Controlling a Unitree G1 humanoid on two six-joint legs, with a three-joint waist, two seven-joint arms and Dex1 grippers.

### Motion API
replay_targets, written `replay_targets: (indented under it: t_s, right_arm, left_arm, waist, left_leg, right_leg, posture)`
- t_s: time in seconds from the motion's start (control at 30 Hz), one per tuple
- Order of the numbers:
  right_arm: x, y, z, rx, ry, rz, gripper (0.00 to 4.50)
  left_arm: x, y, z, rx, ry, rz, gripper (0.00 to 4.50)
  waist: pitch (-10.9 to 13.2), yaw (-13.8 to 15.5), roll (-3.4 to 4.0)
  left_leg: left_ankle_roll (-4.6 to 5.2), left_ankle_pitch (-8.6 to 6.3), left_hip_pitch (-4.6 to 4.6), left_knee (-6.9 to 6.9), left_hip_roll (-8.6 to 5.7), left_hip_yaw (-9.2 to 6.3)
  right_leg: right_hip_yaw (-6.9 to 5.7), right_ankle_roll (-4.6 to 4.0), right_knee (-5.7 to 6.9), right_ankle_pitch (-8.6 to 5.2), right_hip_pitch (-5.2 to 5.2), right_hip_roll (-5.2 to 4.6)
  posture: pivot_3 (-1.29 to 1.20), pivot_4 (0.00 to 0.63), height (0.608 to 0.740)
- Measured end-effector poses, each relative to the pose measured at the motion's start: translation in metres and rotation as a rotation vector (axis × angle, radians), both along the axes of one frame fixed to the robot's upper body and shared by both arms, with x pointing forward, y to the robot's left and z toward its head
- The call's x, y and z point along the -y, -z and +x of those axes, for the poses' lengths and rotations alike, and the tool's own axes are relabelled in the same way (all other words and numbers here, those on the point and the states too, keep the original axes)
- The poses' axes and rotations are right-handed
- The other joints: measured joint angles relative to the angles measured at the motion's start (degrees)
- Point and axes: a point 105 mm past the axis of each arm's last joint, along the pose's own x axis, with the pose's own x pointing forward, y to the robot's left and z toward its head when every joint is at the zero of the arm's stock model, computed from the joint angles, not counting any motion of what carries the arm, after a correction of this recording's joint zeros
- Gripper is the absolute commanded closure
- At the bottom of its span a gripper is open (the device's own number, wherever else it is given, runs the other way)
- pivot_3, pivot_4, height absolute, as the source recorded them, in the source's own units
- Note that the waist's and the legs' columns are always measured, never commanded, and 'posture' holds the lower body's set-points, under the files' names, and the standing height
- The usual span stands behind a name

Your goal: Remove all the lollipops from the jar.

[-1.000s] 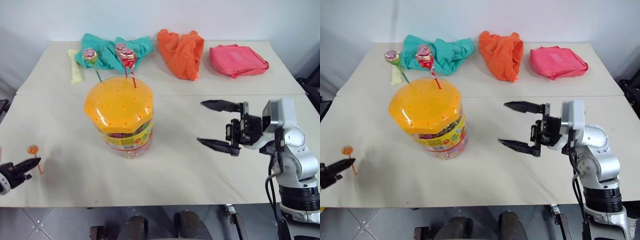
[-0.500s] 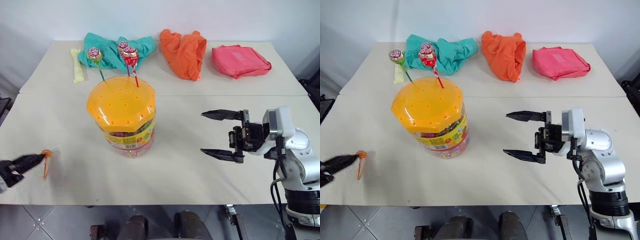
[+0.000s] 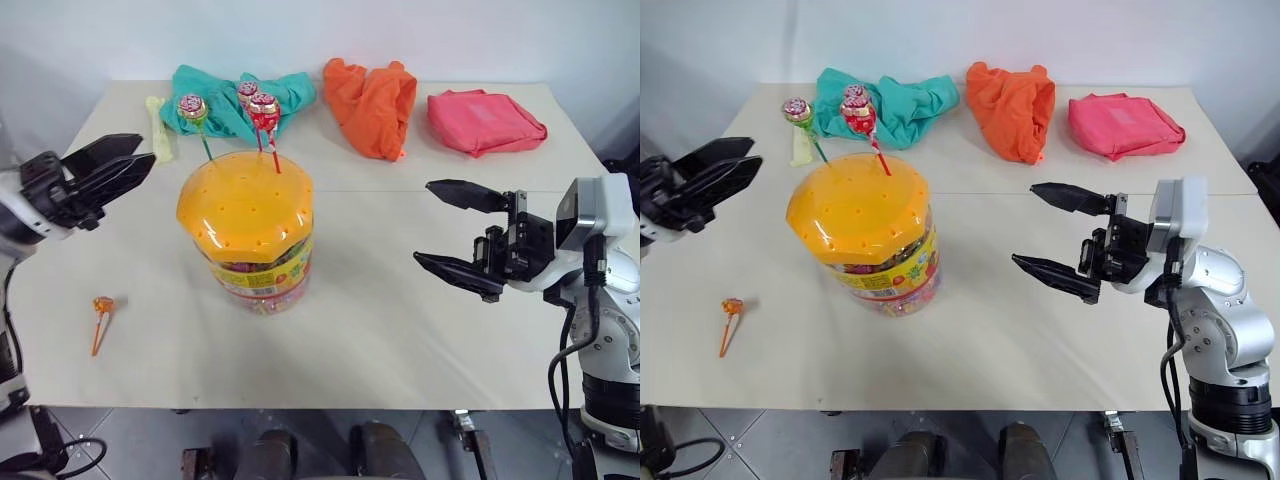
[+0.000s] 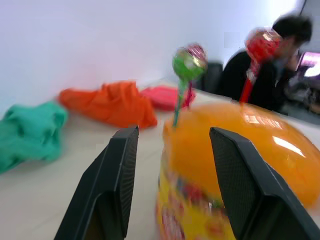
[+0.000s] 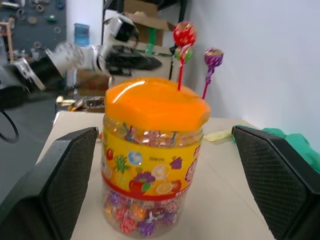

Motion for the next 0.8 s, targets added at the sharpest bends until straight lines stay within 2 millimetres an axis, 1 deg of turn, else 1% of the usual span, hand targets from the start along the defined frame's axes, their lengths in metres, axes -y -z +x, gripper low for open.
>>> replay_targets:
  t_s: [0.07,0.1,0.13,0.23,0.33,0.37,0.4,0.43,0.6,0.8]
  right_arm:
    - [0.0,-0.004,0.0,-0.002,0.008,0.017,0.0]
    - [0.0,-0.005,0.0,-0.004,0.016,0.03,0.0]
    - [0.0,-0.007,0.0,-0.002,0.019,0.039,0.0]
    - [-0.002,-0.01,-0.001,0.003,0.028,0.051,0.0]
    - [-0.003,-0.011,-0.001,0.005,0.029,0.063,0.0]
    - [-0.003,-0.011,-0.001,0.004,0.029,0.068,0.0]
    - [-0.004,-0.011,-0.001,0.003,0.03,0.072,0.0]
    - [-0.004,-0.012,0.0,0.003,0.032,0.074,0.0]
    - [-0.004,-0.012,0.0,0.002,0.038,0.08,0.0]
    - [-0.005,-0.012,0.001,-0.002,0.042,0.087,0.0]
  left_arm:
    - [0.005,0.0,0.008,-0.012,0.03,-0.001,2.1]
    - [0.008,0.001,0.011,-0.019,0.049,-0.006,2.49]
    - [0.01,0.003,0.014,-0.029,0.063,-0.008,2.67]
    - [0.016,0.01,0.02,-0.053,0.107,-0.01,3.57]
    - [0.025,0.012,0.028,-0.049,0.147,-0.021,3.57]
    - [0.027,0.011,0.03,-0.045,0.155,-0.022,3.97]
    - [0.029,0.01,0.031,-0.038,0.167,-0.022,4.11]
    - [0.031,0.009,0.031,-0.033,0.177,-0.023,4.4]
    - [0.035,0.008,0.032,-0.028,0.216,-0.04,4.4]
    - [0.035,0.01,0.034,-0.046,0.199,-0.054,4.4]
  waist:
    - [0.0,-0.46,0.0]
    - [0.0,-0.57,0.0]
    - [0.0,-0.68,0.0]
    - [0.0,-0.72,0.0]
    - [0.0,-0.48,0.0]
    - [0.0,-0.39,0.0]
    - [0.0,-0.37,0.0]
    - [0.0,-0.37,0.0]
    - [0.0,-0.41,0.0]
    - [0.0,-0.38,0.0]
  left_leg:
    - [0.0,0.0,0.01,0.01,0.0,-0.01]
    - [0.0,0.0,0.01,0.0,0.01,-0.01]
    - [0.0,0.0,0.0,0.0,0.01,-0.01]
    - [0.0,0.0,0.0,0.0,0.01,-0.02]
    - [0.0,0.0,-0.01,0.06,-0.01,-0.04]
    - [0.0,0.0,-0.02,0.07,-0.02,-0.04]
    - [0.0,0.0,-0.03,0.08,-0.03,-0.06]
    - [0.0,0.0,-0.03,0.08,-0.04,-0.06]
    - [0.0,0.0,-0.03,0.08,-0.03,-0.1]
    - [0.0,0.0,-0.03,0.09,-0.04,-0.14]
  right_leg:
    - [-0.02,0.0,0.02,0.0,-0.01,0.0]
    - [-0.04,0.0,0.01,0.0,-0.04,0.01]
    - [-0.05,0.0,0.02,0.0,-0.06,0.02]
    - [-0.06,0.0,0.04,0.0,-0.08,0.01]
    - [-0.07,0.0,0.02,0.0,-0.06,0.0]
    - [-0.08,0.0,0.02,0.0,-0.05,-0.01]
    - [-0.09,0.0,0.02,0.0,-0.05,-0.01]
    - [-0.08,0.0,0.04,0.0,-0.05,-0.02]
    - [-0.11,0.0,0.04,0.0,-0.04,-0.01]
    - [-0.13,0.0,0.06,0.0,-0.04,-0.02]
  posture:
    - [0.0,0.15,0.74]
    - [0.0,0.15,0.74]
    - [0.0,0.15,0.74]
    - [0.0,0.15,0.74]
    - [0.0,0.15,0.74]
    - [0.0,0.15,0.74]
    - [0.0,0.15,0.74]
    - [0.0,0.15,0.74]
    - [0.0,0.15,0.74]
    - [0.0,0.15,0.74]
